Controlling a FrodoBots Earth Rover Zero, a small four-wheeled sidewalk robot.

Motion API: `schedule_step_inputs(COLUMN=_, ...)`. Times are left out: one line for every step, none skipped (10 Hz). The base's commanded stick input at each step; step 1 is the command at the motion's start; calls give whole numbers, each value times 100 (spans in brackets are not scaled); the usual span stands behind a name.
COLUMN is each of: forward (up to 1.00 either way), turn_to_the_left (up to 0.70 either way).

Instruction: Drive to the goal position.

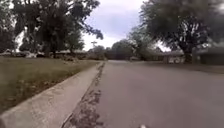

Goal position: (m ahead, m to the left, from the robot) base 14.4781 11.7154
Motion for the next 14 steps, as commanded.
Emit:
schedule_step_inputs(forward=70, turn_to_the_left=0)
schedule_step_inputs(forward=70, turn_to_the_left=0)
schedule_step_inputs(forward=70, turn_to_the_left=0)
schedule_step_inputs(forward=70, turn_to_the_left=0)
schedule_step_inputs(forward=70, turn_to_the_left=0)
schedule_step_inputs(forward=70, turn_to_the_left=0)
schedule_step_inputs(forward=70, turn_to_the_left=0)
schedule_step_inputs(forward=70, turn_to_the_left=0)
schedule_step_inputs(forward=70, turn_to_the_left=0)
schedule_step_inputs(forward=70, turn_to_the_left=0)
schedule_step_inputs(forward=70, turn_to_the_left=0)
schedule_step_inputs(forward=70, turn_to_the_left=0)
schedule_step_inputs(forward=70, turn_to_the_left=0)
schedule_step_inputs(forward=70, turn_to_the_left=0)
